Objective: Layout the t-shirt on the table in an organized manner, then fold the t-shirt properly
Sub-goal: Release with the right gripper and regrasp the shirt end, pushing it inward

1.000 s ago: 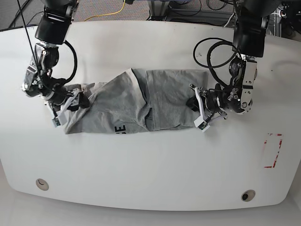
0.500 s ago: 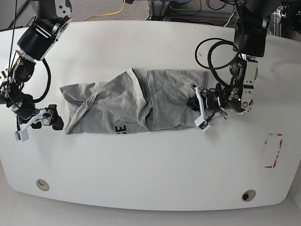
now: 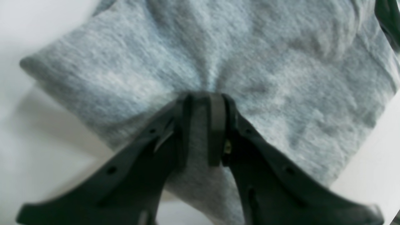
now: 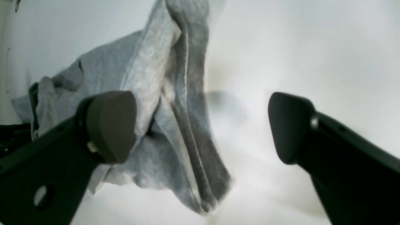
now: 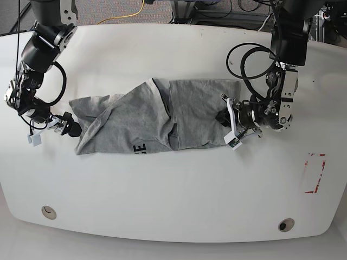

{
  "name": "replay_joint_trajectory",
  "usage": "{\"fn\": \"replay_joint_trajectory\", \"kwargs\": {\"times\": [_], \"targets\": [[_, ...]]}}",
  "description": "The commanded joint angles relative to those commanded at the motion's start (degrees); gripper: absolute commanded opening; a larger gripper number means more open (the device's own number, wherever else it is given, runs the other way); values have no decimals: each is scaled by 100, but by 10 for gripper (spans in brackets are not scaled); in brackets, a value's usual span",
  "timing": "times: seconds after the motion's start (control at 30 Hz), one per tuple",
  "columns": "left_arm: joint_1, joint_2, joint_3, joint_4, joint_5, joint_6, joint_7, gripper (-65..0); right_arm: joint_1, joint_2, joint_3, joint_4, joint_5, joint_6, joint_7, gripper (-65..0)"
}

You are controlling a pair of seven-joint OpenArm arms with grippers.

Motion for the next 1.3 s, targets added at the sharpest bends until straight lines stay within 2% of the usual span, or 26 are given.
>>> {"fn": "replay_joint_trajectory", "kwargs": {"times": [0.13,0.47,0.8,0.9,1.07,1.1,1.17,1.2,1.3], "targets": [[9,0,0,0,0,0,0,-568,-53,-132,0,0,0,0,0,0],[-9,0,158,0,0,0,0,-568,-53,-747,-62,9,0,0,-35,0],[-26,0,448,9,0,0,0,-568,-9,-1064,-70,18,-18,0,-35,0],[-26,9,448,9,0,0,0,-568,-9,-1064,-70,18,-26,0,-35,-89],[-35,18,448,9,0,9,0,-568,-9,-1029,-70,35,-35,0,-35,-409],[-35,18,448,0,0,9,0,-568,-9,-1020,-70,123,-35,0,-44,-499],[-35,26,448,-9,0,9,0,-568,-62,-1020,-70,396,-35,0,-44,-617],[-44,35,457,-26,0,9,0,-568,-97,-1011,-70,598,-35,0,-53,-650],[-70,105,615,-35,0,0,0,-567,-334,-1011,-62,1371,-9,0,-281,-623]]}}
